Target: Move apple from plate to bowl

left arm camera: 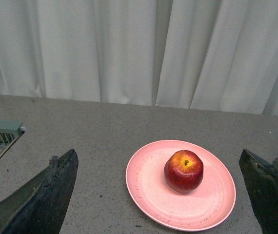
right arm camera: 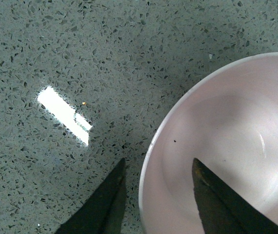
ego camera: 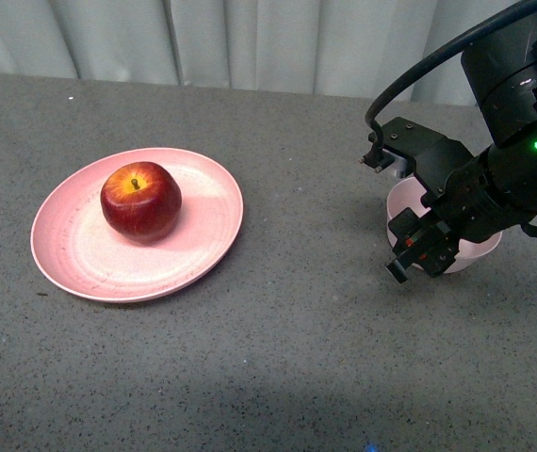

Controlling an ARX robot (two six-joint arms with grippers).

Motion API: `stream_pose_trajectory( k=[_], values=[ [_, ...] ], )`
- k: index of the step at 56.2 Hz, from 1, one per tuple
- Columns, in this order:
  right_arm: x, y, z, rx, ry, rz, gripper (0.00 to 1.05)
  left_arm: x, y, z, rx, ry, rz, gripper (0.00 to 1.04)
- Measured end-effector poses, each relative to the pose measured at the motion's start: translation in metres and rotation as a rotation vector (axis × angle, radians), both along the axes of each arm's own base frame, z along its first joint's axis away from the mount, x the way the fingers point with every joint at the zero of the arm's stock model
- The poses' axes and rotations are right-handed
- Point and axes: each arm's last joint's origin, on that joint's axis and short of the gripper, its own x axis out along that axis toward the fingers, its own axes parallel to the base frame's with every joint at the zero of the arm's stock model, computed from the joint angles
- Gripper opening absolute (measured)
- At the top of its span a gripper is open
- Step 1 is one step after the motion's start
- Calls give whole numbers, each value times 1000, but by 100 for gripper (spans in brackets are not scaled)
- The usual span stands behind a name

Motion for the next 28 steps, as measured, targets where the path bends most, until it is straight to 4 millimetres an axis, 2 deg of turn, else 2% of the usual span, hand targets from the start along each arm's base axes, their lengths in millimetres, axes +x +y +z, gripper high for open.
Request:
stream_pose_trajectory(
  k=[5,12,28],
  values=[
    [0,0,0,-6,-1,1,22,0,0,0,0,0,0,98],
    [0,-1,0,-20,-5,5,1,0,0,0,0,0,0,98],
    [2,-4,7,-51,-33,27,1,0,0,0,0,0,0,98]
  ],
)
